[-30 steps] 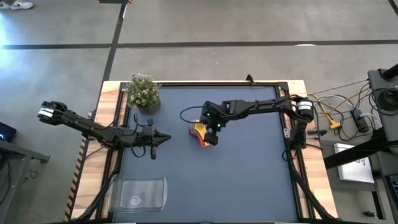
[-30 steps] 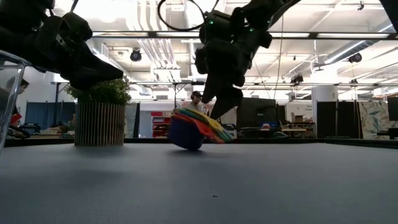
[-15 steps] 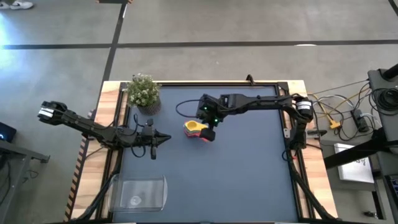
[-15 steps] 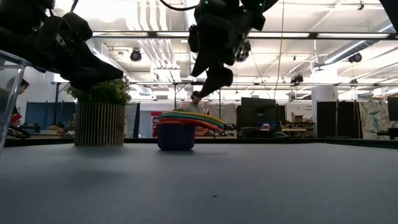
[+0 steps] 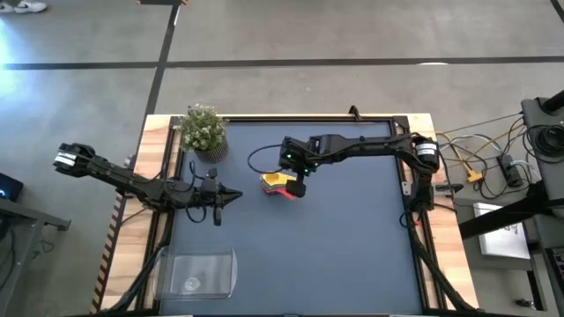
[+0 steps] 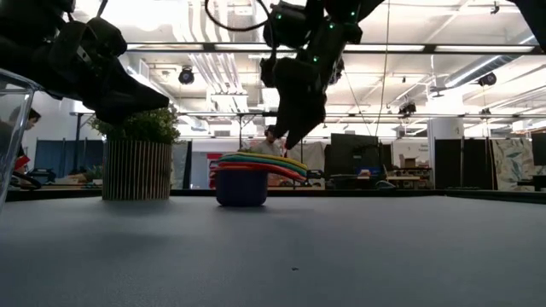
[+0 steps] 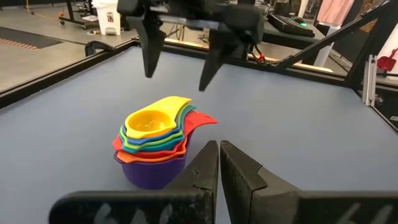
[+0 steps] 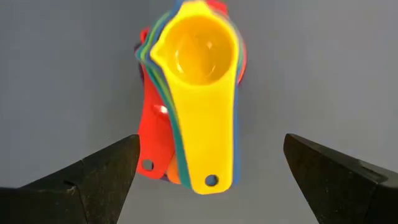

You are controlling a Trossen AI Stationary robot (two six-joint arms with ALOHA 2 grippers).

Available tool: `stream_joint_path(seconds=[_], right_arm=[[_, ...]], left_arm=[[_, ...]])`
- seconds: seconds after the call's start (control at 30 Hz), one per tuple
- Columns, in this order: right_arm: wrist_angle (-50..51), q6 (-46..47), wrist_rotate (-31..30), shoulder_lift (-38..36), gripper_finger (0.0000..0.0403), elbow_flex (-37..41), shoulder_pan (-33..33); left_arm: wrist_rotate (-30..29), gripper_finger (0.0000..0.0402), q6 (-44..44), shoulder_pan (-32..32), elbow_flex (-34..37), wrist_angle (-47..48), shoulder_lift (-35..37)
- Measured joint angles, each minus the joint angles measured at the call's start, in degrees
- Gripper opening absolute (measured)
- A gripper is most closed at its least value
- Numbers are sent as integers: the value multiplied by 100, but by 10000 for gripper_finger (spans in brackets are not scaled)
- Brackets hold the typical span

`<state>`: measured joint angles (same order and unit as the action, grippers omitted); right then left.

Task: Nest measuring cups in basket
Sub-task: Put the stacked measuring cups into the transparent bin

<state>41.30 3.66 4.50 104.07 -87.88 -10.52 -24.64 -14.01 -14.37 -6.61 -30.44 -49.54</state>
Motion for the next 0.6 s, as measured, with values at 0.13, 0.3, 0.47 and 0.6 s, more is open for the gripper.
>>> stream_joint_path(seconds=[0.13, 0.3, 0.47, 0.6], right_arm=[[26, -12, 22, 211, 386, 2, 2], [-6, -8, 39, 378, 386, -9, -6], [-14, -5, 38, 385, 386, -22, -42], [-22, 20, 41, 407, 386, -22, -37]], left_arm=[[0, 0, -3, 1, 0, 0, 0], [0, 0, -3, 1, 0, 0, 0], [2, 0, -3, 0, 0, 2, 0], [1, 0, -3, 2, 0, 2, 0]])
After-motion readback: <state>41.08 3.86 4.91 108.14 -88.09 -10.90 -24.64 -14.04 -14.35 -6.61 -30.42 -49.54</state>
